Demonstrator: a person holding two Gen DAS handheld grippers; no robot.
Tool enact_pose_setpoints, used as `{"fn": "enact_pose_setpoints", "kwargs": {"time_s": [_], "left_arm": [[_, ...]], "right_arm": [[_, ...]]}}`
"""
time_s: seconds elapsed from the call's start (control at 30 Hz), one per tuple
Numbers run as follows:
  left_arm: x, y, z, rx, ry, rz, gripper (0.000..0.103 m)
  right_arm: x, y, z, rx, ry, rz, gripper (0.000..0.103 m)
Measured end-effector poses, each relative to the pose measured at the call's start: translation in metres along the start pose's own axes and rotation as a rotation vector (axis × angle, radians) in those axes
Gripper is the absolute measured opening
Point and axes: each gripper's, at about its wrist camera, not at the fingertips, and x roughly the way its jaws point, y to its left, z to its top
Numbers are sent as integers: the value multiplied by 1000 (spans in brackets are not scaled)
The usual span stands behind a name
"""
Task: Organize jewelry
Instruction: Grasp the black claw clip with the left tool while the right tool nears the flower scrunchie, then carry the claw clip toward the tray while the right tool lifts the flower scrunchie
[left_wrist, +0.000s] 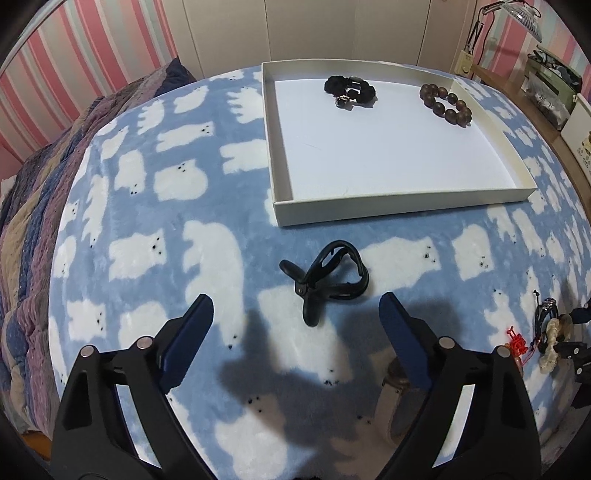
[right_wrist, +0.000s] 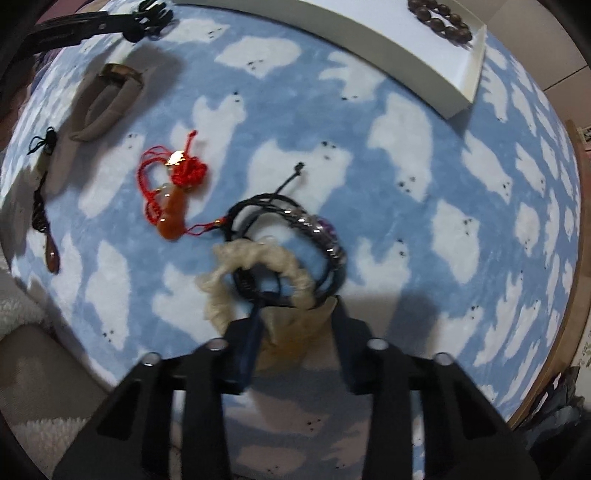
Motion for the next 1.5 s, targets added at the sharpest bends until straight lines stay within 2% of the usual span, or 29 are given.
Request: {"fn": "enact_pose_setpoints", "kwargs": {"time_s": [0.2, 0.27, 0.33, 0.4, 0.47, 0.63, 0.87, 0.9, 1.2, 1.37, 1.5], "left_arm": [[9, -3, 6, 29, -1, -13, 86], [12, -5, 8, 38, 3, -19, 81], [16, -6, 10, 40, 15, -36, 69], [19, -8, 11, 41, 29, -64, 66], [22, -11, 11, 42, 28, -56, 62], [24, -12, 12, 42, 36, -84, 47], [20, -15, 10, 47, 29, -63, 45], [19, -15, 10, 47, 25, -59, 45], [-10, -15, 6, 27, -27, -41, 45], [-25, -18, 5, 17, -55, -37, 45], [-28, -20, 12, -8, -68, -43, 45]], "right_arm": [[6, -1, 4, 7, -4, 21, 31], [5, -2, 1, 13, -5, 29, 31], [6, -5, 3, 13, -5, 31, 31], [8, -11, 4, 14, -8, 32, 31], [10, -15, 5, 15, -12, 34, 31], [13, -16, 3, 8, -23, 28, 31], [14, -7, -7, -3, -38, 18, 27], [12, -7, -9, -1, -41, 7, 16], [-4, -15, -17, 9, -111, -33, 13], [-29, -30, -16, 33, -203, -46, 12], [-44, -45, 3, 69, -304, -51, 12]]}}
